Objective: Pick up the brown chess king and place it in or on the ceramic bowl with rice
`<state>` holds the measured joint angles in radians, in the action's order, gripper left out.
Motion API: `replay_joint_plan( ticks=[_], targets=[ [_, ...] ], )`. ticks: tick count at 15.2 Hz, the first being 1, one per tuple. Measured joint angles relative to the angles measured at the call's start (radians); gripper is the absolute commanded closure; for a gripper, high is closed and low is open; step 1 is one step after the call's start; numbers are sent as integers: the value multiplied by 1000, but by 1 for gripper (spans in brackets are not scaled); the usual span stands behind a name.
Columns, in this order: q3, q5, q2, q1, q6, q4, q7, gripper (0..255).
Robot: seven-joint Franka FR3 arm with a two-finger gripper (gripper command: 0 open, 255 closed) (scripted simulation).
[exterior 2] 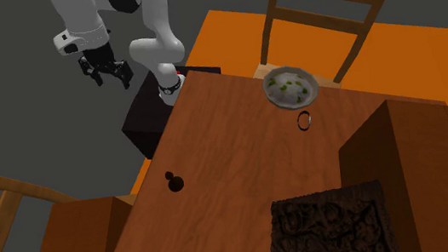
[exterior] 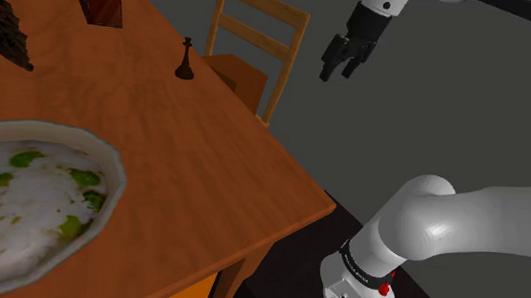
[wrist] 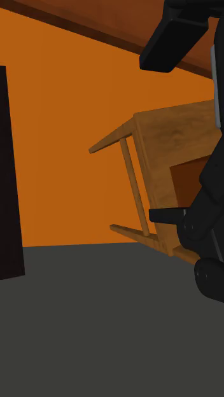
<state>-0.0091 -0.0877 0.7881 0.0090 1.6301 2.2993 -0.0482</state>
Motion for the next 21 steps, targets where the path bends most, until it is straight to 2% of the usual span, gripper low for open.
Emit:
replay_joint_plan(
  ticks=[2,7,13,21],
  targets=[
    [4,8,-12,3,7,-5,-6,0],
    [31,75,-143,30,81,-65,-56,0],
    [59,153,-325,62,149,-191,-106,0],
    [88,238,-599,95,211,-428,-152,0]
  ],
)
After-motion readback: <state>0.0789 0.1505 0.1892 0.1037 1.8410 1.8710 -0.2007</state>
